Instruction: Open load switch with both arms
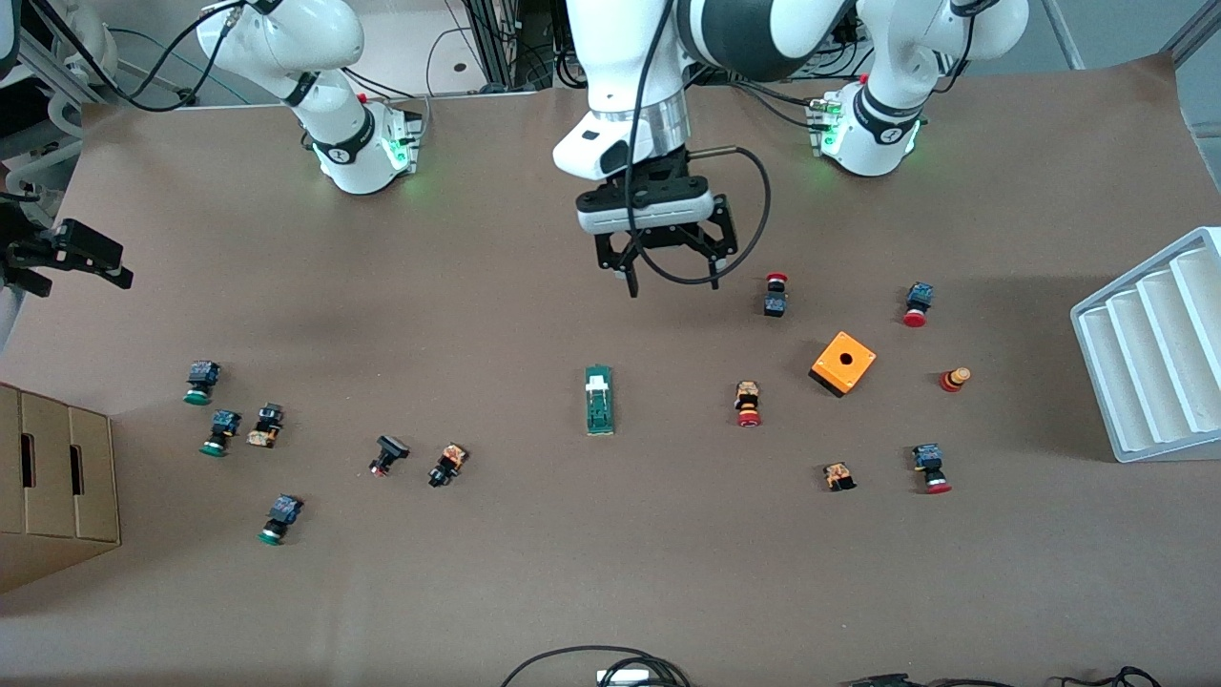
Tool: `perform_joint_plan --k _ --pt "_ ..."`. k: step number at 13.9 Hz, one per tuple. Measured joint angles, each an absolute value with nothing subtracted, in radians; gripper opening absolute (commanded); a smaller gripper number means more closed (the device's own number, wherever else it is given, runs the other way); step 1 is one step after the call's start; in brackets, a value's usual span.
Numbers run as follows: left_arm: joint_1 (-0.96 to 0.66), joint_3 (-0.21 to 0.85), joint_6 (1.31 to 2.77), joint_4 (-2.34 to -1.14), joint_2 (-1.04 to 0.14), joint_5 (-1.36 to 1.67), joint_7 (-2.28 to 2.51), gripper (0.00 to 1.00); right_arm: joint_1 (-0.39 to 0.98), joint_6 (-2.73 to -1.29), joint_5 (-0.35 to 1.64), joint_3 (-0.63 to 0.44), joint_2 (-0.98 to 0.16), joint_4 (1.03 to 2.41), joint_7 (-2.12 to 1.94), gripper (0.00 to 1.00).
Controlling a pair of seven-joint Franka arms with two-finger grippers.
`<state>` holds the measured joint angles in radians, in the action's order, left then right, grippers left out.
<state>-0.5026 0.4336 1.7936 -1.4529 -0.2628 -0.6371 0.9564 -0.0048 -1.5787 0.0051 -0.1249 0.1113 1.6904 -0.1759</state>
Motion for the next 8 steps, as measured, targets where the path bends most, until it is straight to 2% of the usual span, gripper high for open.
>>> perform_joint_plan --k 8 --pt "-0.46 0.432 1.708 -1.377 -0.261 -0.568 0.792 1.0 0.009 -1.595 0.005 -0.124 0.107 1.69 -0.181 1.0"
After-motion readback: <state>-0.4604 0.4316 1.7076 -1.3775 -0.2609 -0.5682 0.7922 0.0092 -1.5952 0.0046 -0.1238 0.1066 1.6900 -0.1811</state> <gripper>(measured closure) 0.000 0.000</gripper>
